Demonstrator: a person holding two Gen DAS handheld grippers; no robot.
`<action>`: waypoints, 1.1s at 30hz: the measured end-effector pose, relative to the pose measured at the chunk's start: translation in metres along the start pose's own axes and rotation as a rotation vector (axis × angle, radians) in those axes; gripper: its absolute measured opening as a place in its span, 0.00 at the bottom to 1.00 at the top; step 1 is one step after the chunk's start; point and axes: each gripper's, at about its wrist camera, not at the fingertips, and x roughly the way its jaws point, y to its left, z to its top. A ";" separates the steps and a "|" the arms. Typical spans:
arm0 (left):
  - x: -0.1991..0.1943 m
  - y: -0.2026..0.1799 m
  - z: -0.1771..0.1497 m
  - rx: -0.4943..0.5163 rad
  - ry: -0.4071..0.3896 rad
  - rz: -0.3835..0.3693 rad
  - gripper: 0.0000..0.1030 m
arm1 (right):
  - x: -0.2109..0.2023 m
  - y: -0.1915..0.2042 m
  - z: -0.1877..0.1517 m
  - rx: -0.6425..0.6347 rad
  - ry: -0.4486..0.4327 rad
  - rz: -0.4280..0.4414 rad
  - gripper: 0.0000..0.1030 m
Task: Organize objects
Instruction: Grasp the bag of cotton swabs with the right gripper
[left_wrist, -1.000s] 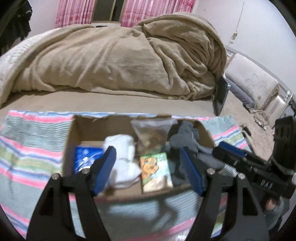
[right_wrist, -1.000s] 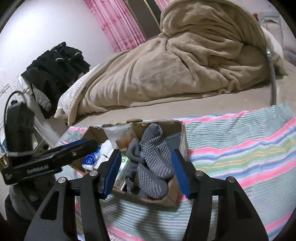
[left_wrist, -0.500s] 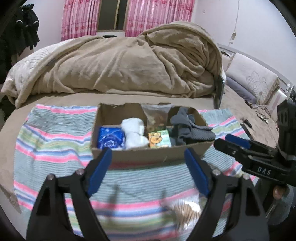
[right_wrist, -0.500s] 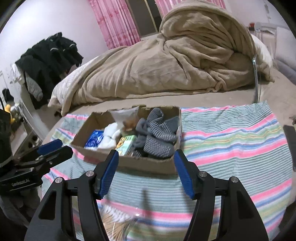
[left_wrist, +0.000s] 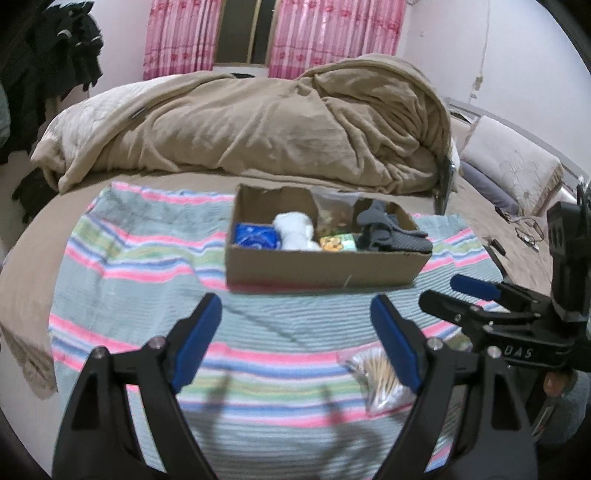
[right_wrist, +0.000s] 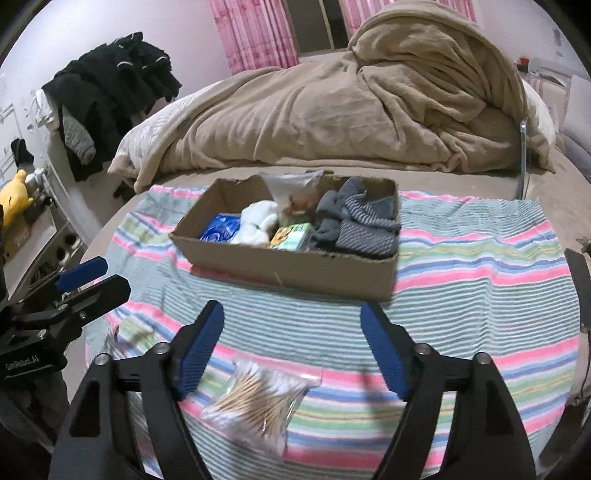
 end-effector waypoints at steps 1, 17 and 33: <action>-0.001 0.002 -0.003 -0.005 0.003 0.001 0.82 | 0.002 0.003 -0.003 -0.004 0.010 0.000 0.78; 0.009 0.027 -0.037 -0.037 0.064 0.062 0.90 | 0.037 0.026 -0.034 -0.028 0.160 0.020 0.78; 0.022 0.035 -0.059 -0.054 0.123 0.084 0.90 | 0.063 0.038 -0.057 -0.084 0.253 -0.040 0.78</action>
